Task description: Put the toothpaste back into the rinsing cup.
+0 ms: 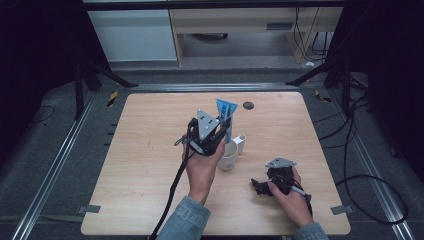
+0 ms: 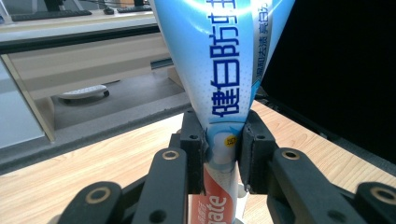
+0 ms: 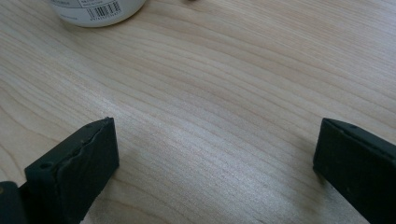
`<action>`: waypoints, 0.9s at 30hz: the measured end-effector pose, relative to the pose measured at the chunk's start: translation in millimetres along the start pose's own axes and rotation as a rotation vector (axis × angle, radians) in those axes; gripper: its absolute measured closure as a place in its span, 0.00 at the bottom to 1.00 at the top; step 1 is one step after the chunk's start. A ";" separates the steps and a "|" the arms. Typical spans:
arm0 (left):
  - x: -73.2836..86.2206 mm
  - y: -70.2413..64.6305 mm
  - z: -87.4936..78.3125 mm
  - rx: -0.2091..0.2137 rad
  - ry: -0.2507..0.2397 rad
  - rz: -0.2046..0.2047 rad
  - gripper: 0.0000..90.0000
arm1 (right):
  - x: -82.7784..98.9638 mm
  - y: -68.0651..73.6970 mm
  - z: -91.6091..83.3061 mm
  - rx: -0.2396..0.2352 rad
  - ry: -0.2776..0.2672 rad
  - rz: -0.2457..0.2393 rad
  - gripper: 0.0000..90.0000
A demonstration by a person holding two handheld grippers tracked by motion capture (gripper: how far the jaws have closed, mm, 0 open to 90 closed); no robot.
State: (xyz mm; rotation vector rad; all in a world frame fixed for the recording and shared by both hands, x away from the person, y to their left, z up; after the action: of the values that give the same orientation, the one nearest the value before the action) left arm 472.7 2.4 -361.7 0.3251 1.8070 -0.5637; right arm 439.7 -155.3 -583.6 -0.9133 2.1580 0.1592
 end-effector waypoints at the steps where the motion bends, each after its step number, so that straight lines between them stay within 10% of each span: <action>1: 0.6 -0.2 0.4 -0.001 -0.003 0.003 0.82 | 0.0 0.1 0.0 0.000 0.000 0.001 0.00; 27: 31.1 9.5 8.0 -0.003 0.023 -0.017 0.82 | 0.1 0.1 -0.1 -0.001 0.001 0.001 0.00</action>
State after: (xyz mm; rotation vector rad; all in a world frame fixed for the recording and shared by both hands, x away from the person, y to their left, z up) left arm 474.4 4.3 -395.0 0.3158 1.8344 -0.5709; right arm 439.5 -155.3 -583.7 -0.9133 2.1594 0.1602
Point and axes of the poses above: each handheld gripper's, and its own axes: z roughly forward along the jaws, x roughly out of its underside, y roughly to its left, the point moved 10 cm from there along z, roughly forward along the jaws, and after that the axes turned 15 degrees about -z, right-handed, at the moved point
